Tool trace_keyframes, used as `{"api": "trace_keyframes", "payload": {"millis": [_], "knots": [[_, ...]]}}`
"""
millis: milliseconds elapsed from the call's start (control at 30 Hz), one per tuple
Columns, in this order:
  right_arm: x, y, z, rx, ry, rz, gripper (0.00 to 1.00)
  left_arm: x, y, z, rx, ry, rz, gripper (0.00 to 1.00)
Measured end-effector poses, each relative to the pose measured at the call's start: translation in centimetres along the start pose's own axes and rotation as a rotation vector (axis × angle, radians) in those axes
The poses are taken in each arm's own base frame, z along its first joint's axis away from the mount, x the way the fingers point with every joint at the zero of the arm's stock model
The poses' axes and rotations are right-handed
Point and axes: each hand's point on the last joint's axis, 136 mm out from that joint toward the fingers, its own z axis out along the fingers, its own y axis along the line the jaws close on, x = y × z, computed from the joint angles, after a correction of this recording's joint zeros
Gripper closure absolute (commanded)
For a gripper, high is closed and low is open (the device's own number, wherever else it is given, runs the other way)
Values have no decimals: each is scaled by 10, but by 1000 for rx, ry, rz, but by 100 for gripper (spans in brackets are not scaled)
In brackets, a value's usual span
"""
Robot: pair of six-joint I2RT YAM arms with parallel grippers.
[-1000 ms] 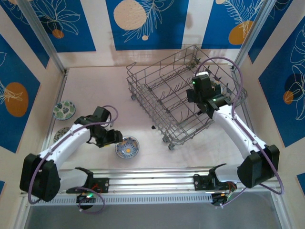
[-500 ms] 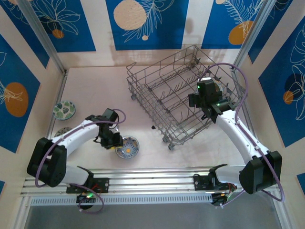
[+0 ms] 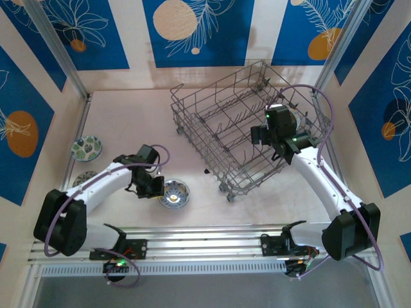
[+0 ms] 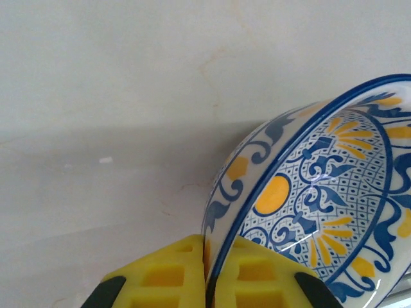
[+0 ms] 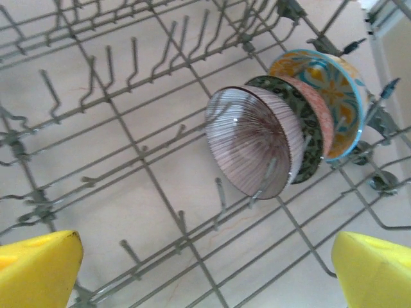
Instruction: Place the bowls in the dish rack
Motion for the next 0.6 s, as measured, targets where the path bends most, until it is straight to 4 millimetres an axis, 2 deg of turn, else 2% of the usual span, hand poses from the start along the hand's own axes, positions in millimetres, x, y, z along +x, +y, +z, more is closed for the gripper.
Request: {"api": "trace_keyframes", "payload": {"millis": [133, 267, 400, 600], "knots": [[-20, 16, -11, -95, -8, 11, 6, -19, -10, -30, -5, -97, 25, 100], [-43, 41, -27, -193, -28, -1, 9, -53, -37, -76, 44, -249, 70, 100], [-62, 74, -53, -329, -57, -31, 15, -81, -62, -128, 92, -409, 102, 100], [-87, 121, -107, -589, -101, -49, 31, -111, -89, -202, 129, -626, 152, 100]]}}
